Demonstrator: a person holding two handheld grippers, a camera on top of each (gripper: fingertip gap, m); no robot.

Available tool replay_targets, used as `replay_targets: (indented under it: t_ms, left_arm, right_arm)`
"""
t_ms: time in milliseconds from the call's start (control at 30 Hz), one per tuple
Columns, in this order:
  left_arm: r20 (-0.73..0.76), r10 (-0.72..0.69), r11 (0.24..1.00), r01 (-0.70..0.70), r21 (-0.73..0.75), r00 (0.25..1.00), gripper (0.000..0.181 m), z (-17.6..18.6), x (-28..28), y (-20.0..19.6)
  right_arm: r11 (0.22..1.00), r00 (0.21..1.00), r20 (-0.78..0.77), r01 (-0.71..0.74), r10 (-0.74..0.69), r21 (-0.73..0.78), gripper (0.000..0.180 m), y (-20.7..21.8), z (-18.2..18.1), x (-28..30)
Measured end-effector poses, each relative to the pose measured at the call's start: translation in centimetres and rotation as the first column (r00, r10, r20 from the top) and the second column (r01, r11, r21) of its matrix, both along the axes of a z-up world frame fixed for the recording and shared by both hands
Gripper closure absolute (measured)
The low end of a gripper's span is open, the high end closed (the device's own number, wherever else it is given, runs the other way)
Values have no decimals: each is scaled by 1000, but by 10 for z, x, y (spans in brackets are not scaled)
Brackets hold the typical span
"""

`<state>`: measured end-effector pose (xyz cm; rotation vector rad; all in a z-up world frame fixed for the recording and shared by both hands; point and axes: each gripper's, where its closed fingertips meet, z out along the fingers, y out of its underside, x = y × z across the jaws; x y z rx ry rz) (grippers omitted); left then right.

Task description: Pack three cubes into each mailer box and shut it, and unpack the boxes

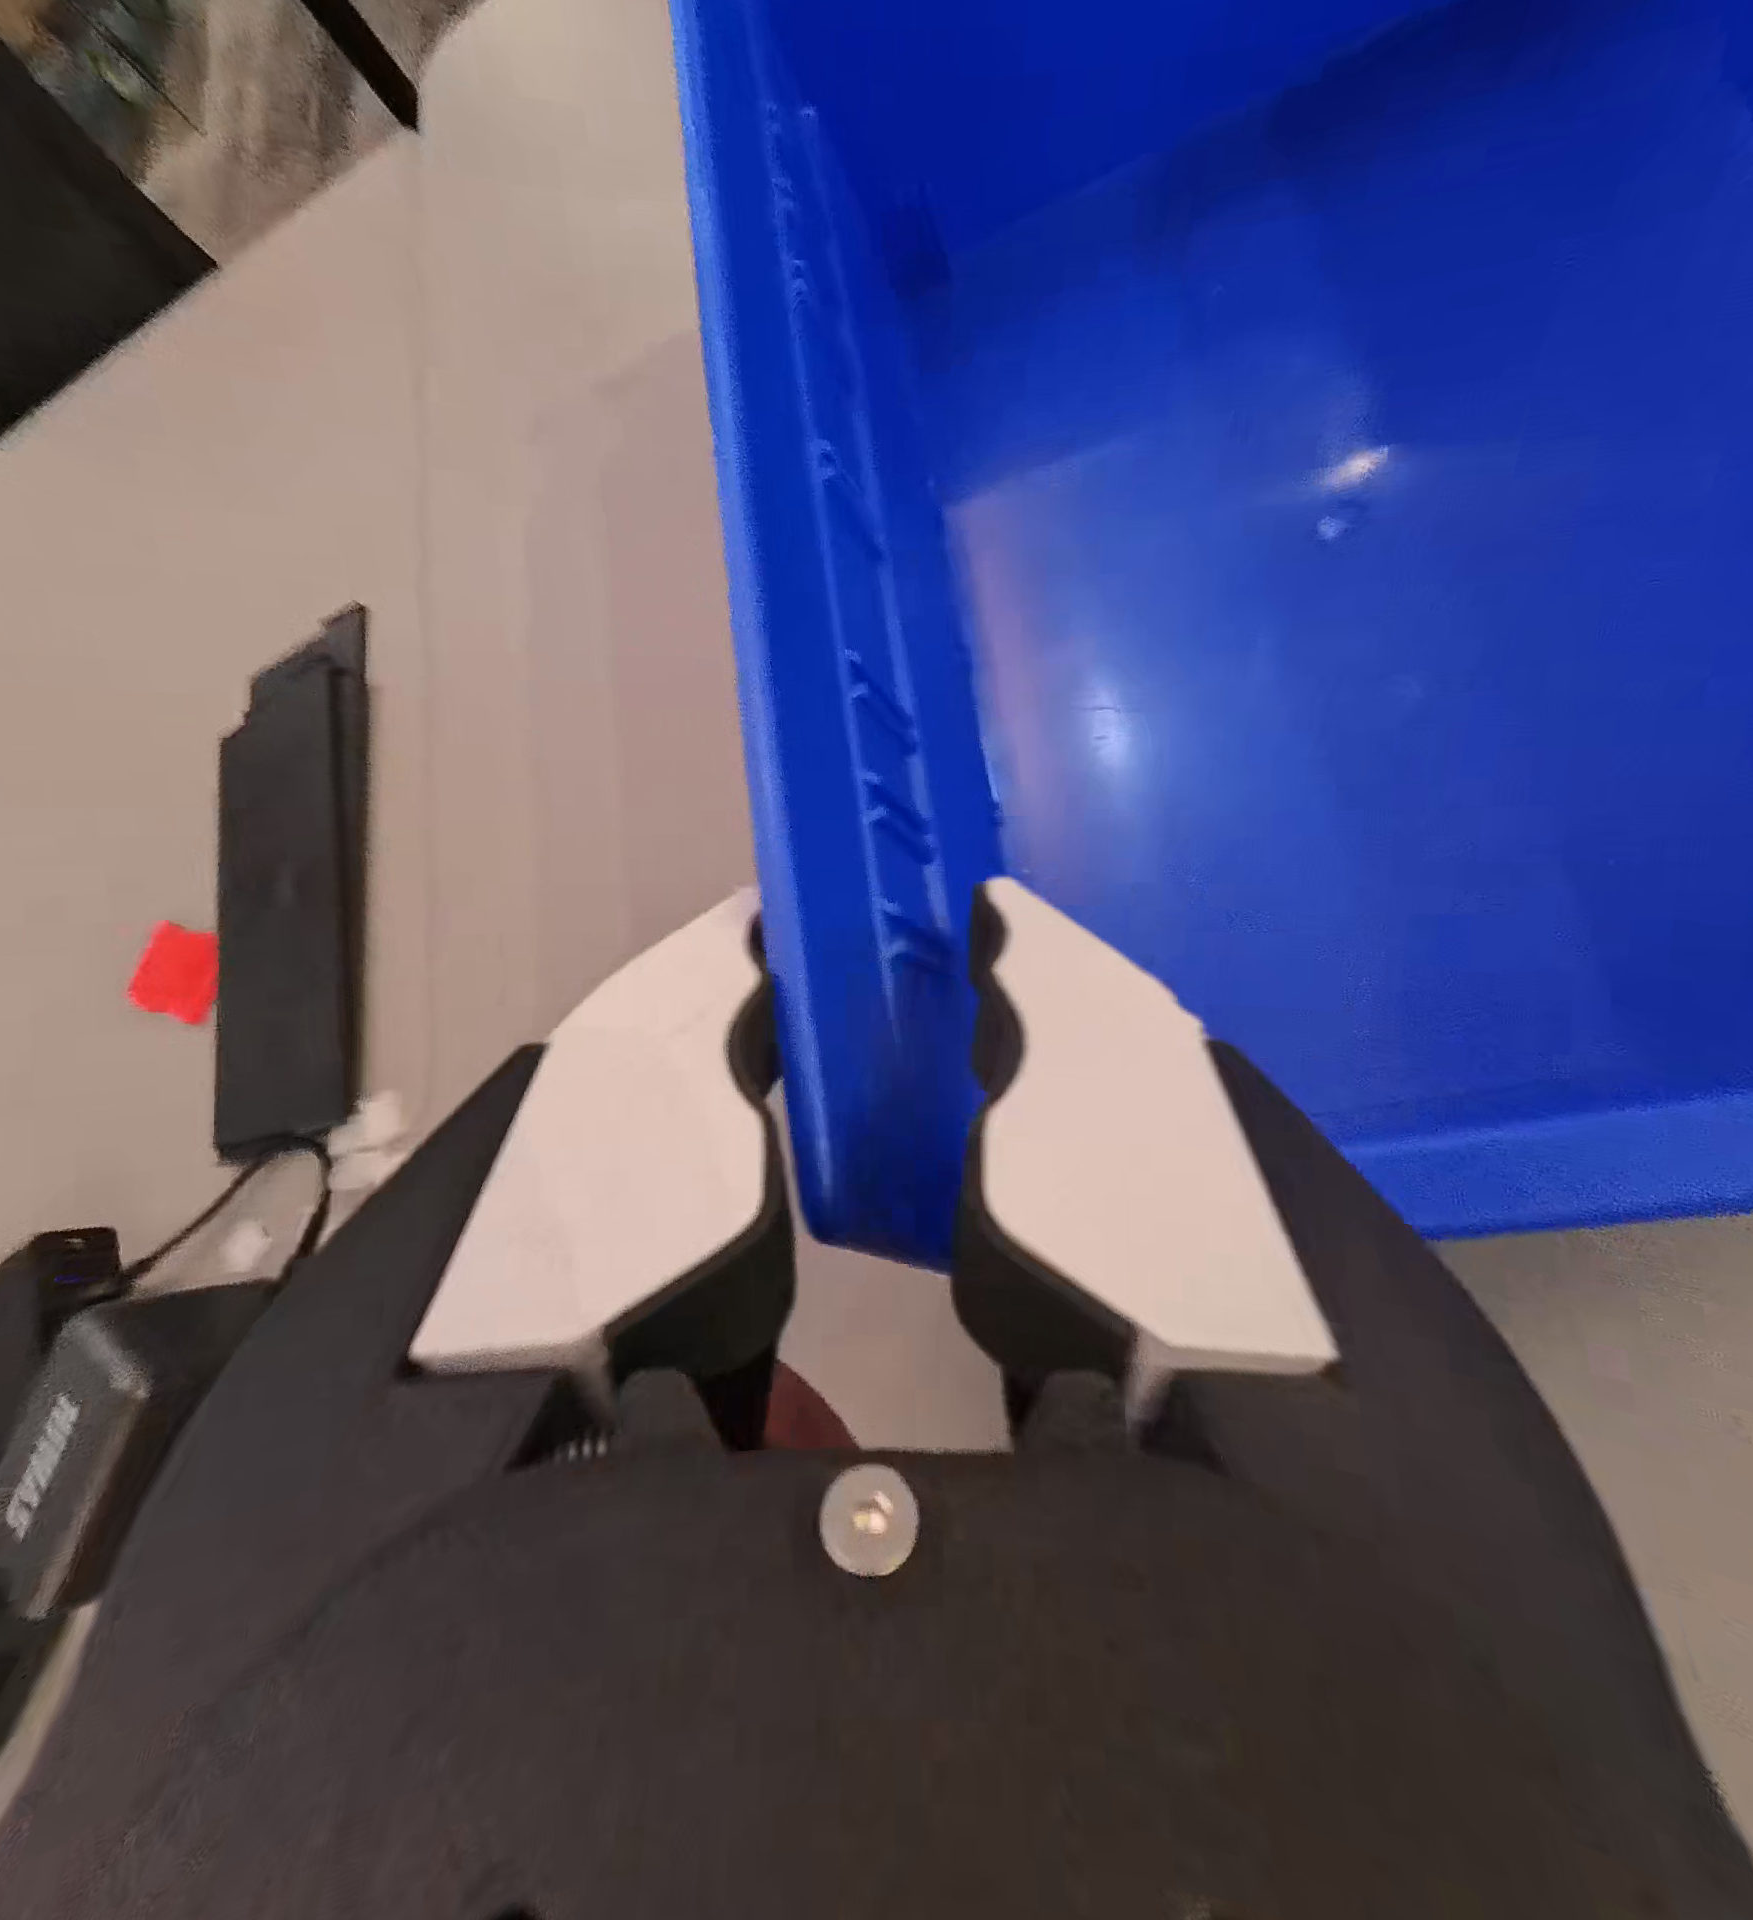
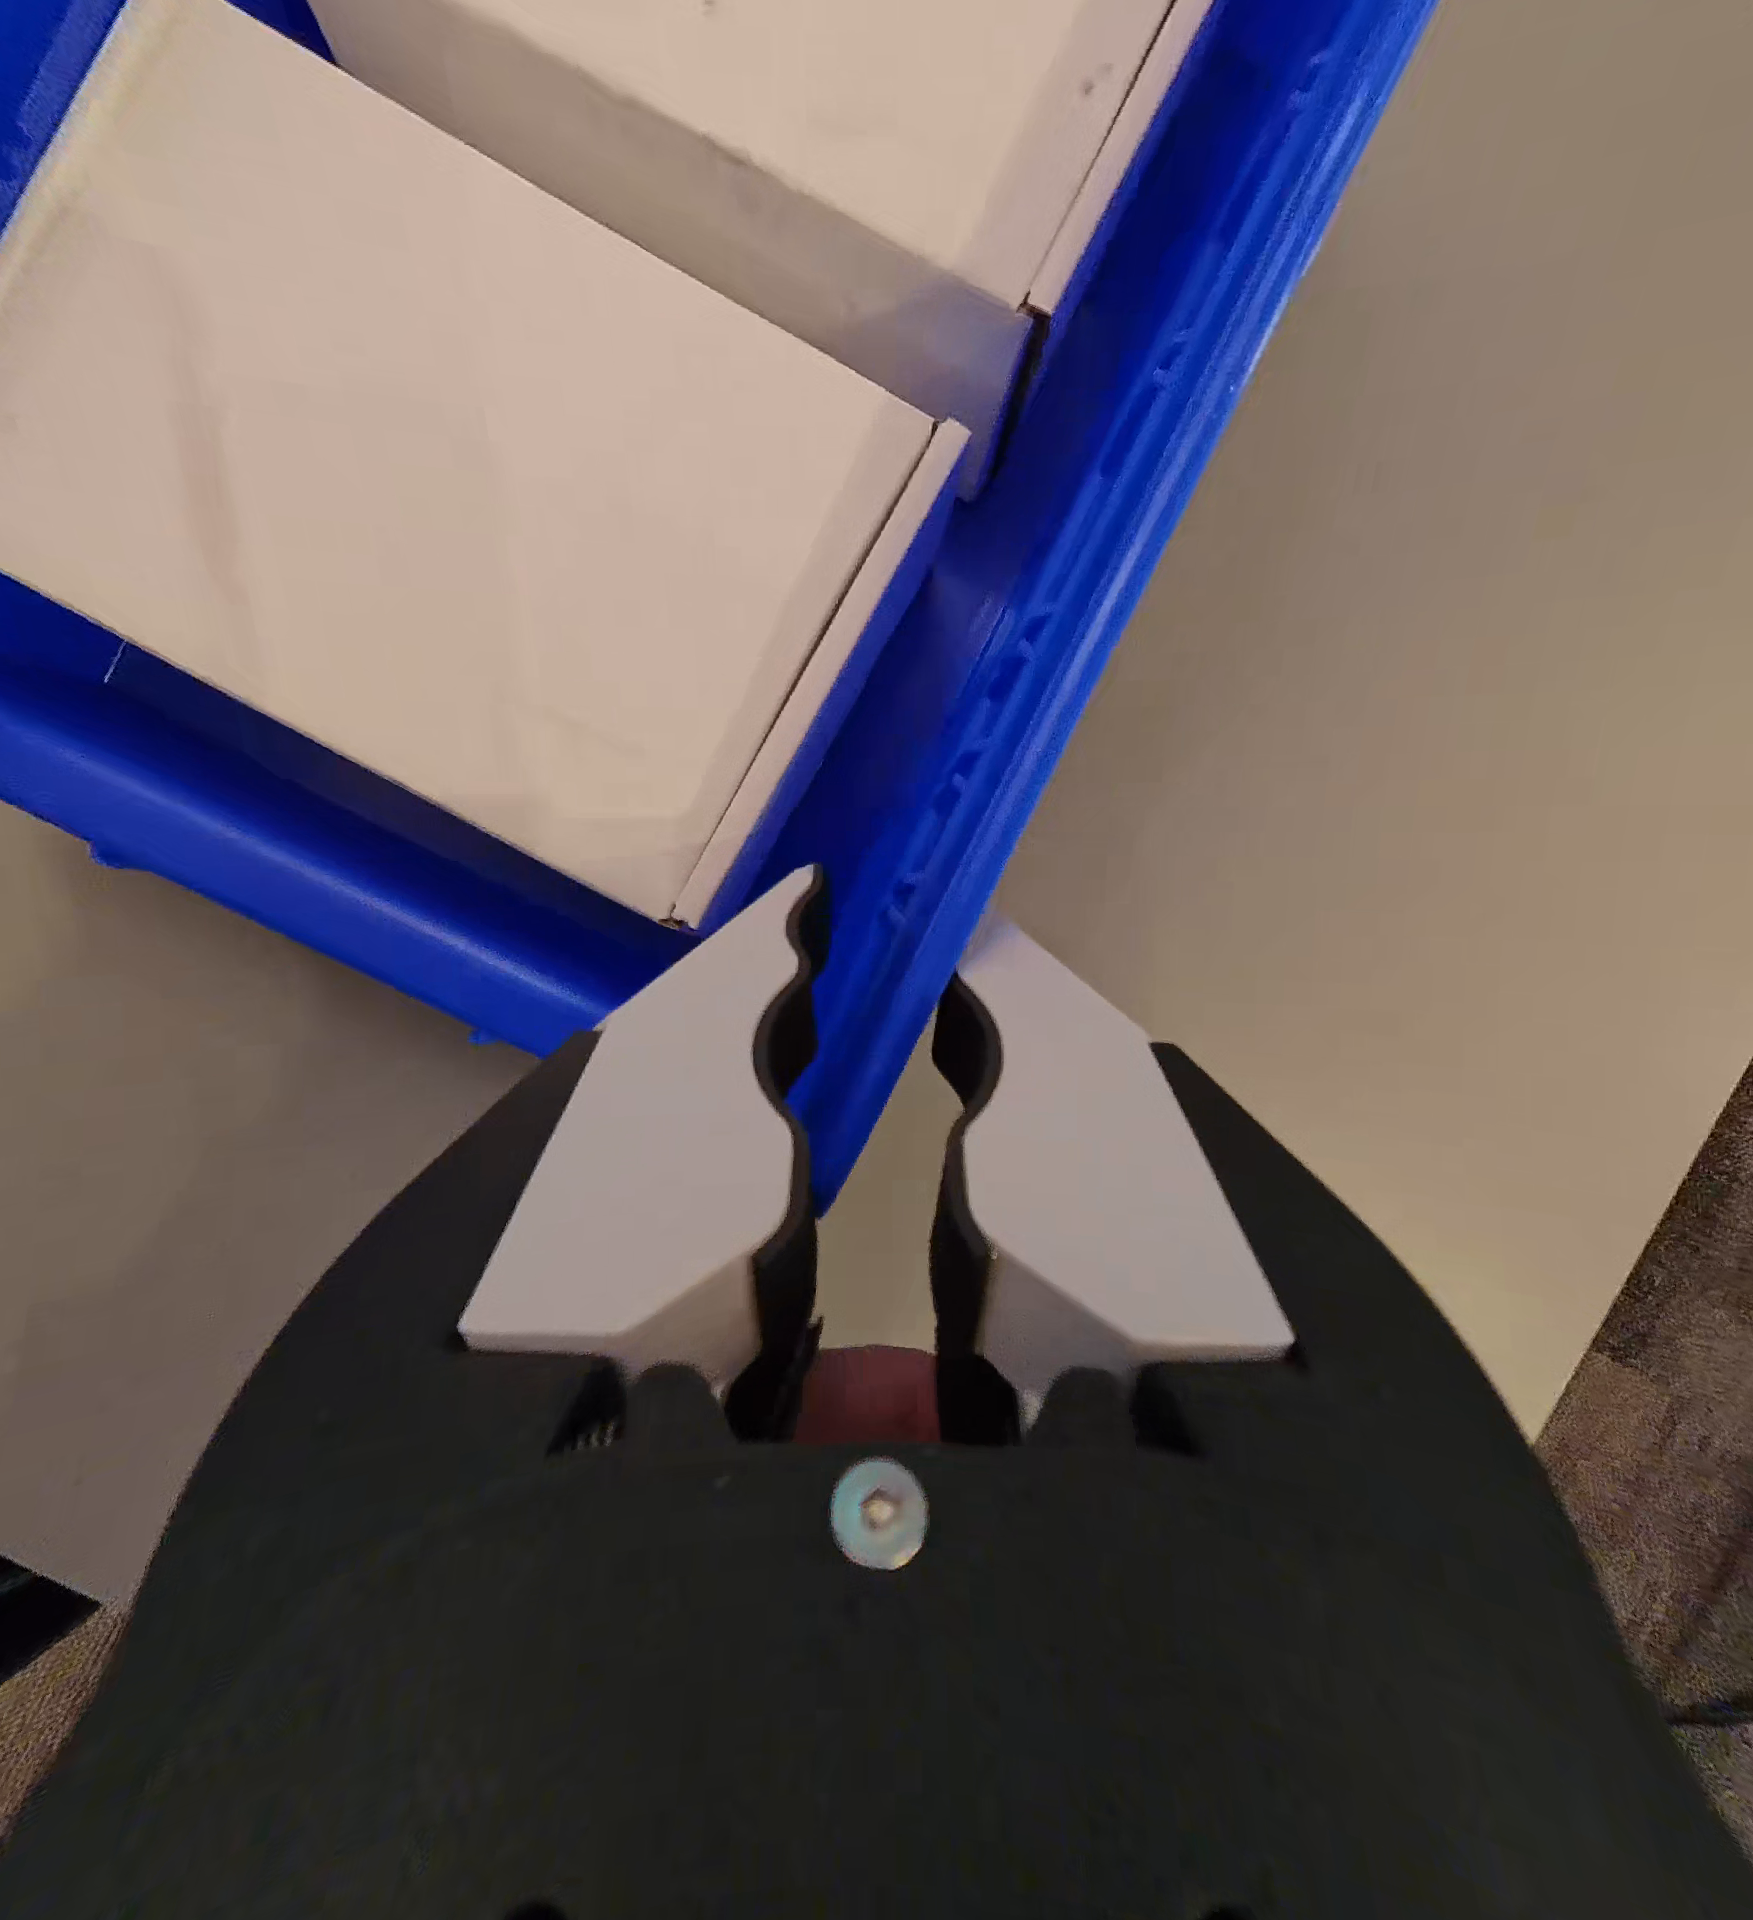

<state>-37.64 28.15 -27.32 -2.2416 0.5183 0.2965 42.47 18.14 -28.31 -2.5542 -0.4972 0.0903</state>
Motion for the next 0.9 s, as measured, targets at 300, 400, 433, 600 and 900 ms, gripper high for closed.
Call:
replay_targets:
  t_ms: [300,400,433,600,900]
  left_arm:
    - [290,-105,994,105,17,951,173,-3,10,5]
    - [312,-121,992,122,17,942,173,-3,11,1]
    - [317,-120,993,121,18,941,173,-3,12,0]
    - [395,-102,995,89,51,913,175,1,13,-10]
    - [473,-89,985,7,171,877,177,31,-6,-51]
  right_arm:
    - [997,999,-35,20,-18,80,176,-25,0,-25]
    - [996,999,-38,19,-16,89,177,-36,0,-43]
    - [996,999,-40,17,-13,92,176,-39,0,-50]
    - [995,996,-85,-4,13,100,176,-52,0,-92]
    - [991,981,-175,-64,84,120,169,-63,0,-195]
